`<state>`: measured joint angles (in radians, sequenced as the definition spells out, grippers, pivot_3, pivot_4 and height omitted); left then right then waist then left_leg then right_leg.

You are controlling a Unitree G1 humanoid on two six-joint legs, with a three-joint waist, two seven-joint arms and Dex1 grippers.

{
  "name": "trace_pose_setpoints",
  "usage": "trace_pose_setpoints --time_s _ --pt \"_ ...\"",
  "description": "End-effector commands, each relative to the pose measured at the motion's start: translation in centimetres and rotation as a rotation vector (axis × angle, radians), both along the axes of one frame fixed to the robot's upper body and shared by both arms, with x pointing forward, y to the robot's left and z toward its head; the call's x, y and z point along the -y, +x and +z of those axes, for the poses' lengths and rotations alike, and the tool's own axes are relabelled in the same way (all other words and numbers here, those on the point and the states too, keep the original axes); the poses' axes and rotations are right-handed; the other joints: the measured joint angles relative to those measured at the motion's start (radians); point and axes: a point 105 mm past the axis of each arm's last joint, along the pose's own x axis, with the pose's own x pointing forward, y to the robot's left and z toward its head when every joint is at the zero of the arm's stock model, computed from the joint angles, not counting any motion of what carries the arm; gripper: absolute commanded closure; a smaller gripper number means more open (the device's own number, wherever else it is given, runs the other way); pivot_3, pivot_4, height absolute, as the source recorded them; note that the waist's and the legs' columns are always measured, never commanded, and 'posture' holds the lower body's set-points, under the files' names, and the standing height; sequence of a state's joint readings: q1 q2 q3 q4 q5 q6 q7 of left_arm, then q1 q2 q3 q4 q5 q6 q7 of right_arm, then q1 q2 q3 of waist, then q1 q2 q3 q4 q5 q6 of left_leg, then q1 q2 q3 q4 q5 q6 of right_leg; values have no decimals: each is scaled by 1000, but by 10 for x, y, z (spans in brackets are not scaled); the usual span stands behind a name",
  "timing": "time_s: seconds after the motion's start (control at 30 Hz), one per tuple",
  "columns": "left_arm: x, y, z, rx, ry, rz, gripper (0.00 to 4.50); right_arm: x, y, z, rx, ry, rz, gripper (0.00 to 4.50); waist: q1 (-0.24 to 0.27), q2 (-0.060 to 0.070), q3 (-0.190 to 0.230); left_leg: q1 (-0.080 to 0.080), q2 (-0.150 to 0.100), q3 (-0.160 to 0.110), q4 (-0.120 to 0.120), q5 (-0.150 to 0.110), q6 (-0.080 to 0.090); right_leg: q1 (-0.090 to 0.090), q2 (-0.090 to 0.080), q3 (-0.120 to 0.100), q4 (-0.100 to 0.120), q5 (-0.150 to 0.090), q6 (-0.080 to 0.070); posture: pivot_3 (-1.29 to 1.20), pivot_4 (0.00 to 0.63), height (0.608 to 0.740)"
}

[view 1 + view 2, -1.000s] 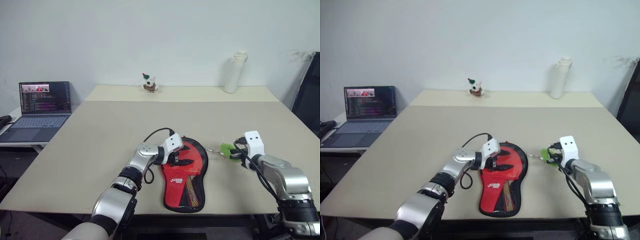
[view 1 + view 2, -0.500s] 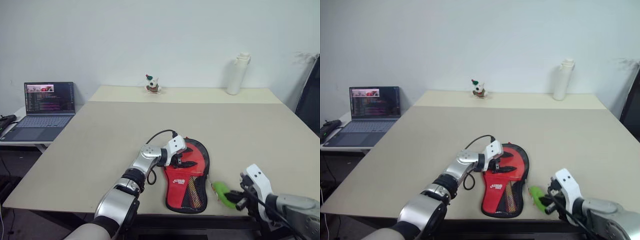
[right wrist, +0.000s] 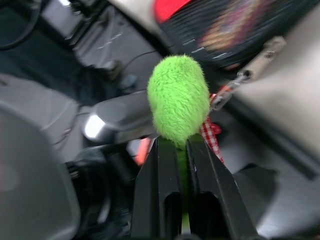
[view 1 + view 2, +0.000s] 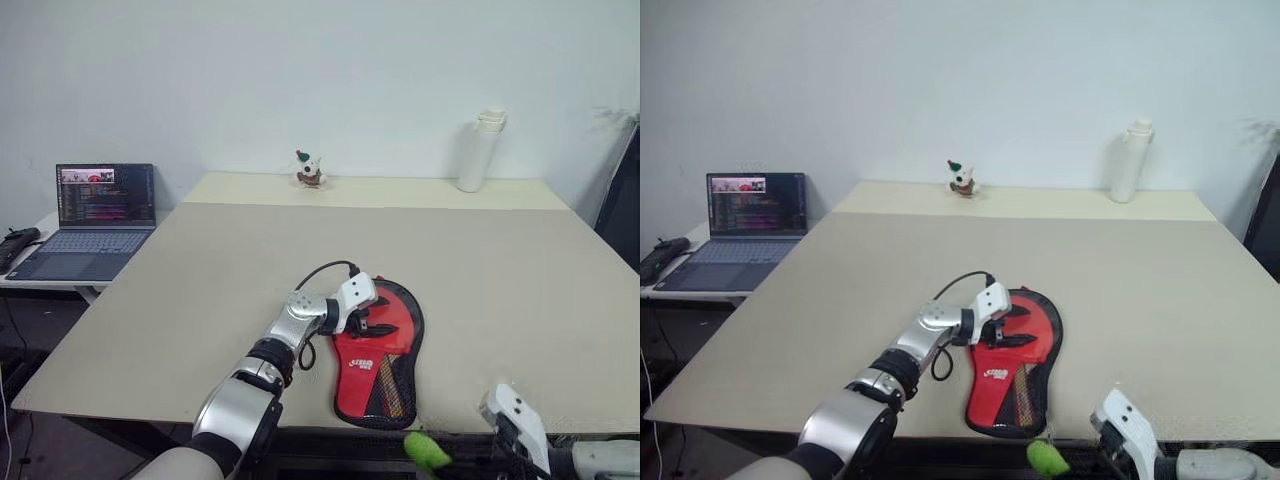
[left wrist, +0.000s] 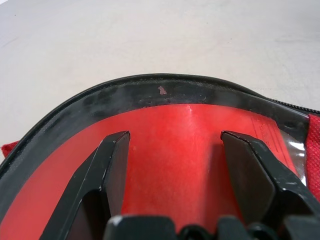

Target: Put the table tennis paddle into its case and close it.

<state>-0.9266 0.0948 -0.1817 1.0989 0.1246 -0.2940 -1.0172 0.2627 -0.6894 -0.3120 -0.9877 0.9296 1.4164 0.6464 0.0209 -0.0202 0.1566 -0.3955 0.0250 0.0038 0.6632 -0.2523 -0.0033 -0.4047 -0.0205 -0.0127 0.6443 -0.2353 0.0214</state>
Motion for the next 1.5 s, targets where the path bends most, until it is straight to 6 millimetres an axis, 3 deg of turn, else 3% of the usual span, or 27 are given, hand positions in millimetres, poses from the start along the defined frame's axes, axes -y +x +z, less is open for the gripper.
trace_pose_setpoints --time_s 0.03,0.17,0.43,0.57,0.63,0.9,1.03,1.07,1.17,1.4,1.5 --pt "-4 -12 -31 -82 76 -6 1344 -17 -16 4 -20 63 86 4483 0 -1 -1 0 0 0 0 0 0 0 0 0 0 0 0 0 150 740" --pt "-4 -10 -31 -78 77 3 1344 -23 -18 5 -21 89 105 4483 1 -1 -1 0 0 0 0 0 0 0 0 0 -1 0 0 0 150 740" --pt "2 -9 -24 -58 40 9 1344 -19 5 9 44 67 61 4483 1 -2 -2 0 0 -1 0 0 0 0 0 0 -1 0 0 0 150 740" --pt "2 -8 -23 -53 36 10 1344 -17 8 13 62 66 64 3527 1 -2 -2 -1 0 0 0 0 0 0 -1 0 -1 0 0 0 150 740" --pt "3 -8 -22 -50 31 7 1344 -16 10 17 76 74 68 2830 1 -2 -2 0 0 0 0 0 0 0 -1 0 -1 0 0 0 150 740" --pt "6 -9 -3 -25 -57 -12 1344 -9 39 37 265 76 18 2830 0 -3 -1 -1 0 0 -1 0 0 -1 0 0 -1 0 0 0 150 740" --pt "-25 -12 29 13 -144 -30 1344 4 100 63 546 102 -133 2830 -20 -4 4 -2 1 0 -1 0 0 -3 0 1 -1 0 0 0 150 740" --pt "-30 -14 33 10 -148 -27 1344 6 107 66 566 106 -142 2830 -27 -4 5 -2 1 0 -1 0 0 -3 0 2 -1 0 0 0 150 740" --pt "-73 -17 53 23 -178 57 1344 8 134 72 566 195 -138 2830 -41 -7 12 -2 3 -1 -2 0 0 -6 2 3 1 0 0 0 150 740" --pt "-130 -36 76 82 -228 282 1344 32 181 62 624 105 -100 2830 -38 -6 17 -4 4 -2 -3 0 0 -7 3 3 1 -2 -5 0 150 740" --pt "-131 -43 74 95 -232 345 1344 52 197 52 637 27 -98 2830 -28 -7 18 -4 2 -2 -3 0 0 -7 0 3 1 -2 -5 0 150 740"
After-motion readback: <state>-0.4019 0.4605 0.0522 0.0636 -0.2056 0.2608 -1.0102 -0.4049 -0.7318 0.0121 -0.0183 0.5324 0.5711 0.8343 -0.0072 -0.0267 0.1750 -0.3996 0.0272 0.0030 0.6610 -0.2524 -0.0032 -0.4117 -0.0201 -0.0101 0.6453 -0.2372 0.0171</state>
